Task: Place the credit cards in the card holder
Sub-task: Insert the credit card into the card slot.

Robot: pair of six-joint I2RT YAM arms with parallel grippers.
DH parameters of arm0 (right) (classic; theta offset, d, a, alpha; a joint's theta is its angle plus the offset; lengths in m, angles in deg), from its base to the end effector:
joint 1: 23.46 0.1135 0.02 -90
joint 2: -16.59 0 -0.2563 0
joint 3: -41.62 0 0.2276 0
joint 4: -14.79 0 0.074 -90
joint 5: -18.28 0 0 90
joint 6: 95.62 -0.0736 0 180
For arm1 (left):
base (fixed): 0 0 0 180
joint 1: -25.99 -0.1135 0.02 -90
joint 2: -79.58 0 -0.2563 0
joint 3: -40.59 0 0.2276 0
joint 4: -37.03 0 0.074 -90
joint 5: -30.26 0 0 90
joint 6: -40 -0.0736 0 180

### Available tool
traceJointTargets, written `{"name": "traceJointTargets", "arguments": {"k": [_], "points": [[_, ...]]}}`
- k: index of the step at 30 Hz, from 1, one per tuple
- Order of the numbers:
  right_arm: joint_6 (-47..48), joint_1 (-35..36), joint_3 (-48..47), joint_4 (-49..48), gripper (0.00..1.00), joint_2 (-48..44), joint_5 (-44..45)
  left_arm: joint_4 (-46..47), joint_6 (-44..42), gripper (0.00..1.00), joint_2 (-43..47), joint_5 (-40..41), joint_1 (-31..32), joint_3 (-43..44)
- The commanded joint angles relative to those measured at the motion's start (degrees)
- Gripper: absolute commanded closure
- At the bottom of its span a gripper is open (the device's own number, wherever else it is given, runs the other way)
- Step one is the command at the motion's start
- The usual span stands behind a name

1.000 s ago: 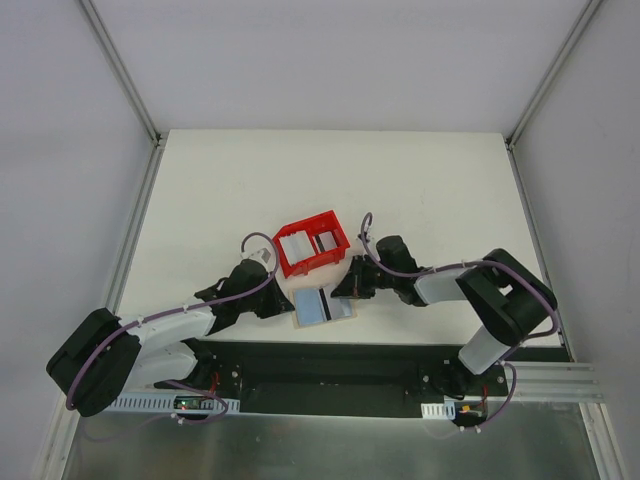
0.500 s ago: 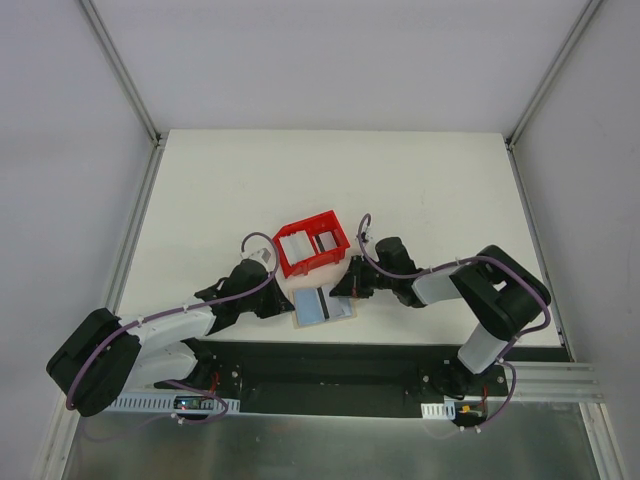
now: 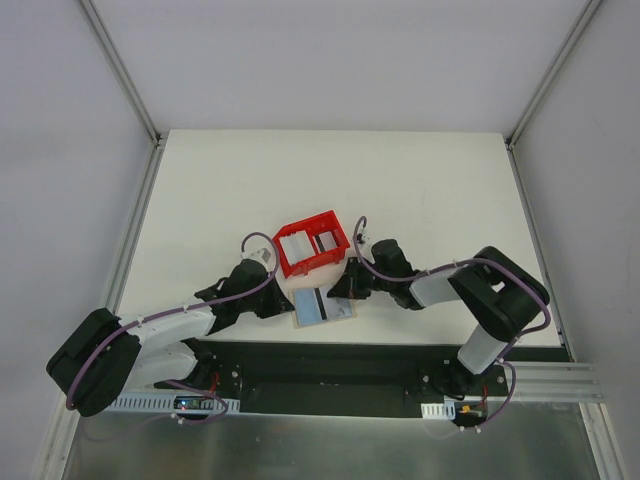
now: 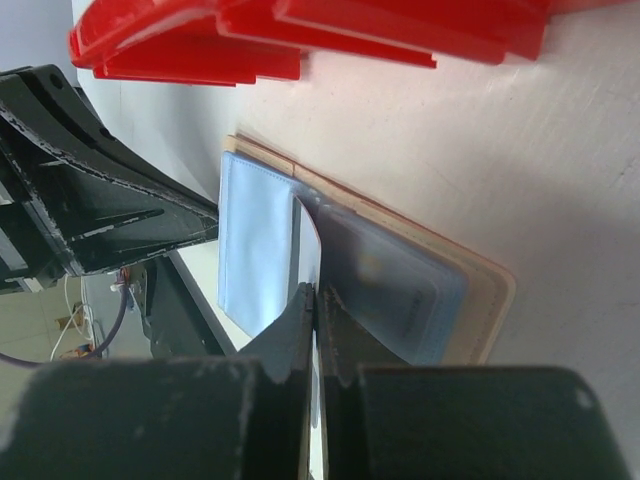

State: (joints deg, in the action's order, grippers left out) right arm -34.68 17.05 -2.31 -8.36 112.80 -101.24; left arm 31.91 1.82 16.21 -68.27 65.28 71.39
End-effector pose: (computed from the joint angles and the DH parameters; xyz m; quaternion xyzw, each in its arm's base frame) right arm 0.2103 0.2274 0.1211 -0.2116 0.8167 0.4599 0.2770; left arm 0.1580 -0.1434 0.1303 -0.0651 0.8934 -0.3606 0.2601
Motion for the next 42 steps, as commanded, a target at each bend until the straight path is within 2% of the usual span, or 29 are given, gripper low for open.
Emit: {"name": "traceJointTargets", "arguments": {"k": [1, 6, 12, 20, 22, 27, 30, 34, 42], "points": [[1.20, 2.11, 0.43, 0.82, 1.00, 0.57, 5.60, -2.26, -1.36, 1.00, -0.70, 0.62, -0.09, 0.66], [-1.61, 2.47, 3.15, -2.07, 1.00, -0.40, 9.30, -2.18, -1.10, 1.00, -0.52, 0.54, -0.09, 0.31], [-3.89, 2.99, 2.10, -2.35, 0.99, 0.83, 9.04, -2.09, -0.92, 1.00, 0.18, 0.71, -0.09, -0.13], [-5.40, 6.42, 0.17, 3.88, 0.98, -0.84, 14.92, -2.09, -1.01, 1.00, 0.09, 0.36, -0.09, 0.14], [-5.57, 6.60, -0.18, 4.68, 0.95, -1.10, 15.37, -2.09, -1.01, 1.00, 0.01, 0.27, -0.18, 0.14], [-2.41, 6.42, -1.76, 12.40, 0.75, -4.43, 18.35, -2.18, -1.01, 1.00, 0.27, 0.27, -0.09, -0.04], [0.14, 6.51, -3.69, 18.99, 0.68, -7.51, 20.63, -2.09, -1.10, 1.00, 0.27, 0.36, -0.09, -0.04], [1.64, 6.60, -5.37, 23.49, 0.64, -8.58, 20.47, -2.18, -1.19, 1.00, 0.18, 0.45, -0.09, 0.14], [1.64, 8.00, -7.30, 23.93, 0.65, -6.38, 16.95, -2.00, -1.36, 1.00, -0.43, 0.27, -0.09, 0.40]]}}
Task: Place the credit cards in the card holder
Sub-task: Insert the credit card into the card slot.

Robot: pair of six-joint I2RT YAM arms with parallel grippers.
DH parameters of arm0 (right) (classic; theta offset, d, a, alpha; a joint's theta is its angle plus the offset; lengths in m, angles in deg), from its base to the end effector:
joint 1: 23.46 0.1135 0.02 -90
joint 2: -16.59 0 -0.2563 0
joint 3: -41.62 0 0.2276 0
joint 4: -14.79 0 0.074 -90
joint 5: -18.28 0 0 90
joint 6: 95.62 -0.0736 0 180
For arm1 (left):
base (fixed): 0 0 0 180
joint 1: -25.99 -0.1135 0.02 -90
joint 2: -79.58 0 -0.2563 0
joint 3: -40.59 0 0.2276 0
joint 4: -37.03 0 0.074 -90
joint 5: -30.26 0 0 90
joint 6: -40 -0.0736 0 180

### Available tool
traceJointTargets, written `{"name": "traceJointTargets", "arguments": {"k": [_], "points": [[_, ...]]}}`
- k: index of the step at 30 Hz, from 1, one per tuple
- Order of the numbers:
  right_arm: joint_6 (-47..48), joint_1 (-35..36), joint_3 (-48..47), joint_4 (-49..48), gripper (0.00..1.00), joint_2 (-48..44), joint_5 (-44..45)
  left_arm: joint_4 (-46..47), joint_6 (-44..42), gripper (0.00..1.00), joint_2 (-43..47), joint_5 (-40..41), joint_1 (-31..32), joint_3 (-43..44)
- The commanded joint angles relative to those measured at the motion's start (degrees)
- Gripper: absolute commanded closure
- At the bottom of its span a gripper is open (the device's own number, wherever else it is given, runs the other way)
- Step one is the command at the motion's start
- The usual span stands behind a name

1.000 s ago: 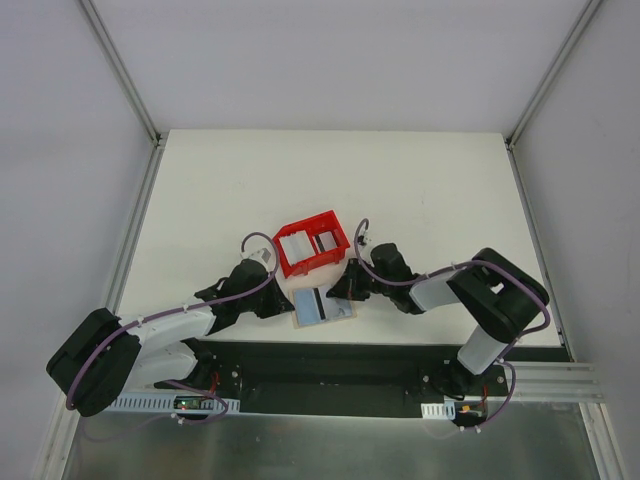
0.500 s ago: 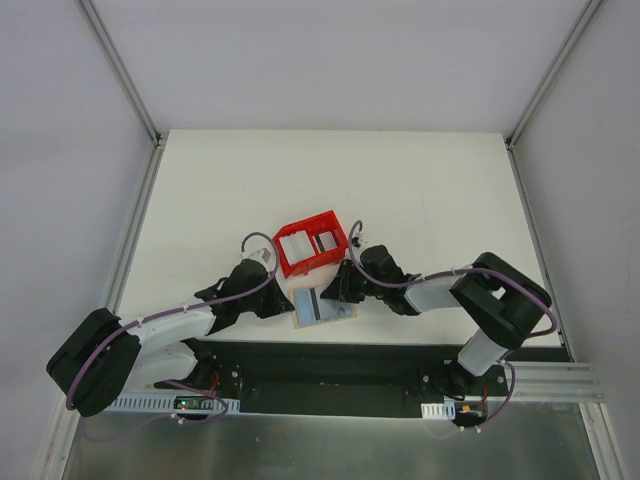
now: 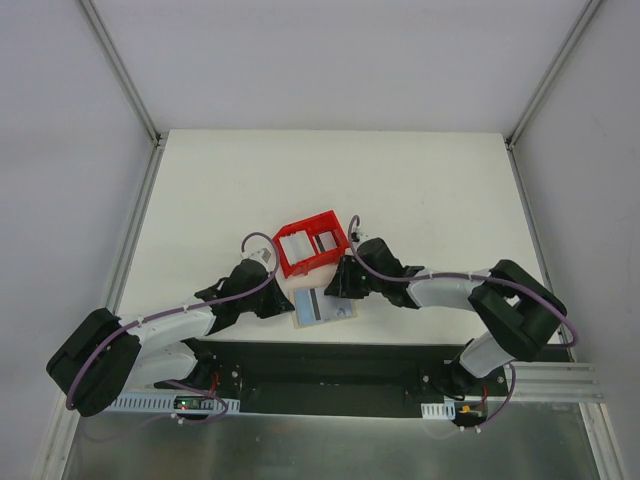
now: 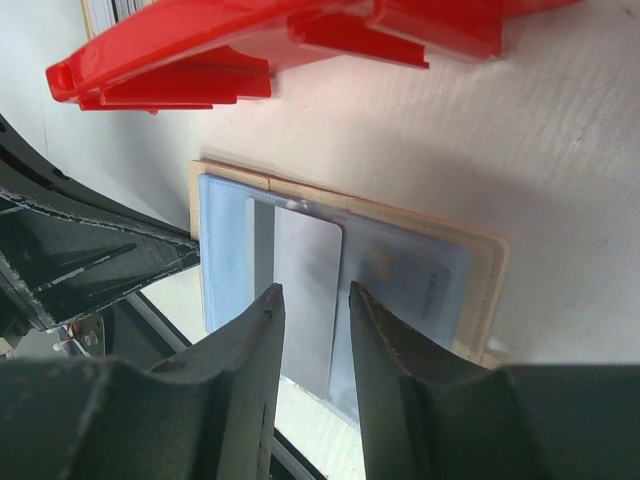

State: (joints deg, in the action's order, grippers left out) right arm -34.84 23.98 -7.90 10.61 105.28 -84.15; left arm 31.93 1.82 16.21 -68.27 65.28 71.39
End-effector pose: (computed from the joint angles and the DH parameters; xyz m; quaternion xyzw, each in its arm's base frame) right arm 0.1981 0.2391 0.1423 -0.1890 0.8627 0.3601 0.3006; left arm 0.1580 -0.1434 0.1304 -0.0651 0.8933 -0.3607 0.2603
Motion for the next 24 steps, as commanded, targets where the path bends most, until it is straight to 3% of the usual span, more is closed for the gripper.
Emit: {"name": "traceJointTargets", "arguments": {"k": [1, 24], "points": [[1.79, 1.42, -2.14, 5.31, 0.65, 1.66, -0.49, -1.94, -1.36, 1.00, -0.35, 0.19, -0.09, 0.40], [1.26, 5.82, -9.88, 7.86, 0.77, 4.48, -1.82, -1.93, -1.10, 1.00, 0.62, 0.28, -0.09, 0.31]]}}
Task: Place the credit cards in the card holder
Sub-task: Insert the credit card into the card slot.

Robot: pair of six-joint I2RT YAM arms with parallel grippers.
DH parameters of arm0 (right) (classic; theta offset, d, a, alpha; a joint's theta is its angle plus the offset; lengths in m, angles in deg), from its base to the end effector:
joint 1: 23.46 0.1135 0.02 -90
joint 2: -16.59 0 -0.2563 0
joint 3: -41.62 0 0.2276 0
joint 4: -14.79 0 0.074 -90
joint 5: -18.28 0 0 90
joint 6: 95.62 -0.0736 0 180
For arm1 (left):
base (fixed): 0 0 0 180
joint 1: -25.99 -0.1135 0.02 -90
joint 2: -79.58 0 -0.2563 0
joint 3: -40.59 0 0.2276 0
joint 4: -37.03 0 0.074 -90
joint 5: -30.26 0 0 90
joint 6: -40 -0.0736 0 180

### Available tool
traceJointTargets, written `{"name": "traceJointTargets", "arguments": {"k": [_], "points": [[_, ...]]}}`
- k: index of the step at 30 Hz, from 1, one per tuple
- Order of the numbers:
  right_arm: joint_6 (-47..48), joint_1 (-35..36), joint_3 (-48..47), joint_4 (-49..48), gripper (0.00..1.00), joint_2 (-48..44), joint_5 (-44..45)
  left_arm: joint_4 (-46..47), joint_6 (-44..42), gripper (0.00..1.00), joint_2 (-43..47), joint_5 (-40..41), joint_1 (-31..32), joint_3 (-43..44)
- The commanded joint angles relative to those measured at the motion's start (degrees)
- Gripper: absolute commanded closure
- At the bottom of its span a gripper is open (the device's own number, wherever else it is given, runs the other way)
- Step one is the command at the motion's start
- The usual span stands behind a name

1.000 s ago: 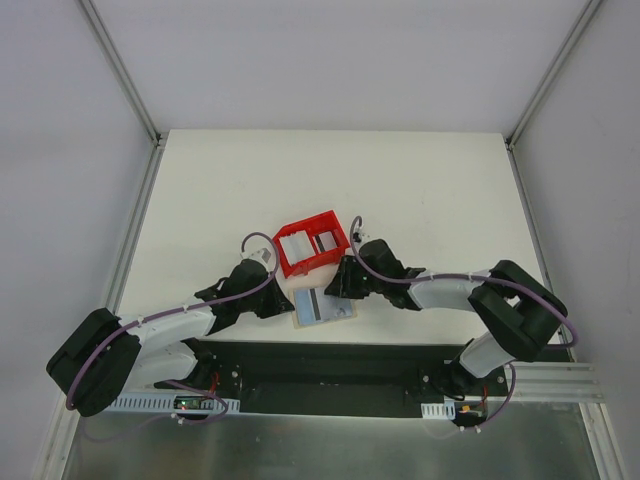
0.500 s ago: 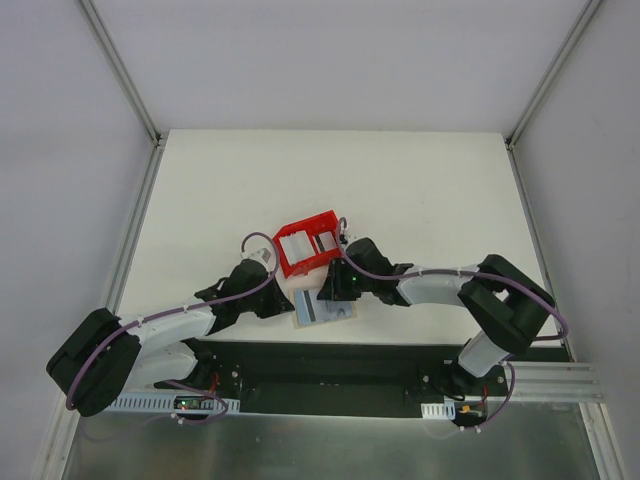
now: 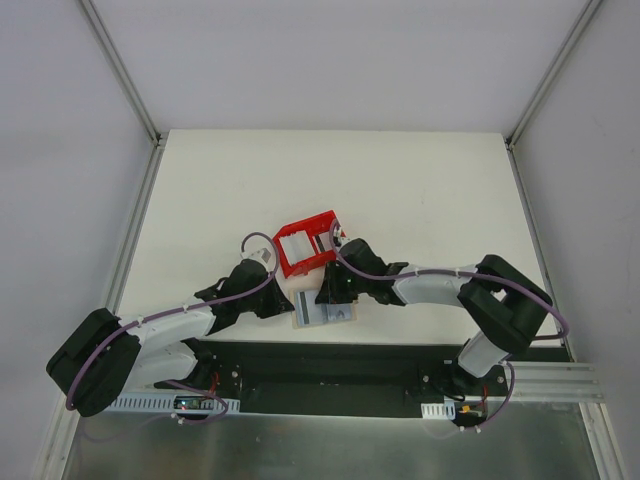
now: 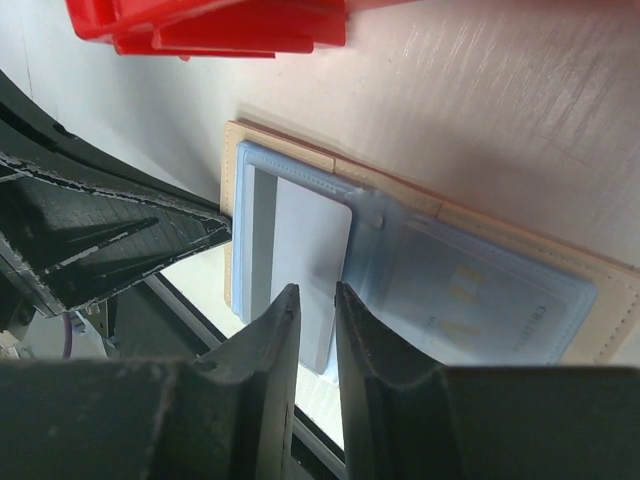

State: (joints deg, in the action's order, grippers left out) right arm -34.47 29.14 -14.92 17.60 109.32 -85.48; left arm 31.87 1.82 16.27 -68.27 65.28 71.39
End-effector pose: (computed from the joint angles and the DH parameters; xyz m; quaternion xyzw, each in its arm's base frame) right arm 0.1859 0.2720 0.1436 -0.2349 0.8663 0.3608 0.2534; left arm 0.1579 -0.1433 0.1305 -0.0651 0.8933 -0.3607 0.2603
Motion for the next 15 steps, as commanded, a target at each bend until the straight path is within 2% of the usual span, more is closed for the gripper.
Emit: {"name": "traceJointTargets", "arguments": {"k": [1, 15], "points": [[1.15, 0.66, -2.95, 1.30, 0.76, 0.44, -0.31, -1.78, -1.19, 1.00, 0.55, 0.27, -0.09, 0.31], [5.19, 0.66, -3.57, 6.14, 0.66, -3.42, 5.14, -1.78, -0.84, 1.00, 1.52, 0.89, -0.09, -0.56]]}}
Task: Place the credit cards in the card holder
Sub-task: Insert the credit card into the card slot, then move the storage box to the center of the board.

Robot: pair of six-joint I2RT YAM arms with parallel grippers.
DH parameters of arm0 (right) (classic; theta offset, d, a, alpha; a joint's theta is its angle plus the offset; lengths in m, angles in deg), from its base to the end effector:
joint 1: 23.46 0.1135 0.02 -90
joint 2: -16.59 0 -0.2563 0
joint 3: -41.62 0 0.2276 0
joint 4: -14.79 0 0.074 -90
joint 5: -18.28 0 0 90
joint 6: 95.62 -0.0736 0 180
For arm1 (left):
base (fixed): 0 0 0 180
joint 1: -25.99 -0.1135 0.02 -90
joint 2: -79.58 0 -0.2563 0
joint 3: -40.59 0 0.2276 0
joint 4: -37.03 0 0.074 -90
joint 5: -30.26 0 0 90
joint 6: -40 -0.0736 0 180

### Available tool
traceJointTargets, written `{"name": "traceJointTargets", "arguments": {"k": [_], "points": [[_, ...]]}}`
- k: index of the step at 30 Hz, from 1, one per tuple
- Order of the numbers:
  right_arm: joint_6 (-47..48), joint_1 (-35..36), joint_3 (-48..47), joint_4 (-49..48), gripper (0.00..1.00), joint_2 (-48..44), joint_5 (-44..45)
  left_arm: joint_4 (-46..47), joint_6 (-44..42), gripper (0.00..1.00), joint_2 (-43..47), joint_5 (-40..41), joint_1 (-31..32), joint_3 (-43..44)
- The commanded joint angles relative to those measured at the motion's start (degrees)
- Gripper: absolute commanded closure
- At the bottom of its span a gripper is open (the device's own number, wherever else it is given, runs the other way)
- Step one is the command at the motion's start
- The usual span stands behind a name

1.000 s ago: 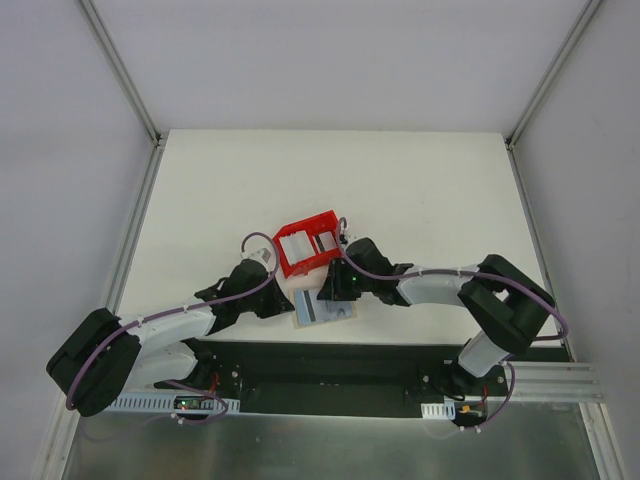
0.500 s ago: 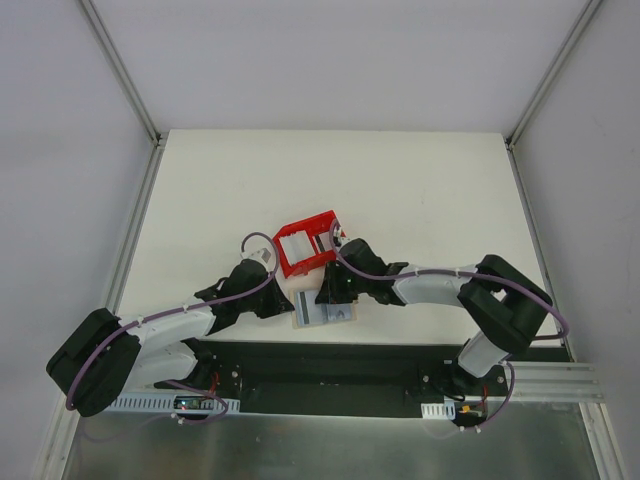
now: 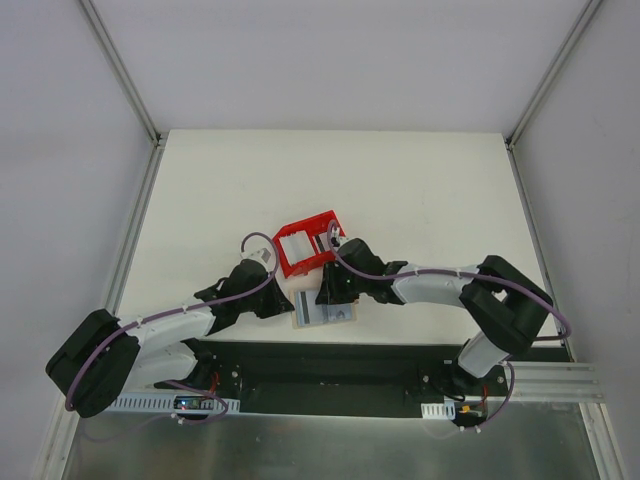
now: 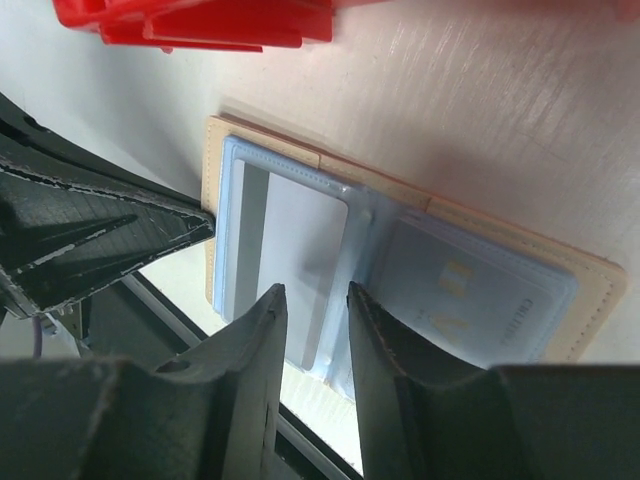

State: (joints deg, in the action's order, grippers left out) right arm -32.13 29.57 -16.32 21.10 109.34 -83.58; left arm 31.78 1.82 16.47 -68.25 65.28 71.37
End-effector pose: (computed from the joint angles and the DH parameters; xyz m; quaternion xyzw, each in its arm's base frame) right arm 0.1859 0.2721 0.1435 -0.2493 0.8716 0.3355 0.2561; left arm 0.1577 -0.1431 0.1308 -0.0651 0.8929 -0.3611 0.2609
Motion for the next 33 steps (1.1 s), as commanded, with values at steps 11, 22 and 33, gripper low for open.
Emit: {"name": "traceJointTargets", "arguments": {"k": [11, 22, 33], "points": [[11.29, -0.21, -9.98, 14.76, 0.51, -12.06, 13.77, -1.69, -0.84, 1.00, 1.94, 1.13, -0.09, -0.81], [17.62, -9.61, -21.41, 27.07, 0.37, -8.91, 19.68, -1.78, -0.66, 1.00, 2.73, 1.31, -0.09, -1.16], [20.70, -14.10, -30.73, 29.80, 0.34, 2.25, 15.11, -1.78, -0.75, 1.00, 2.64, 0.95, -0.09, -0.98]]}}
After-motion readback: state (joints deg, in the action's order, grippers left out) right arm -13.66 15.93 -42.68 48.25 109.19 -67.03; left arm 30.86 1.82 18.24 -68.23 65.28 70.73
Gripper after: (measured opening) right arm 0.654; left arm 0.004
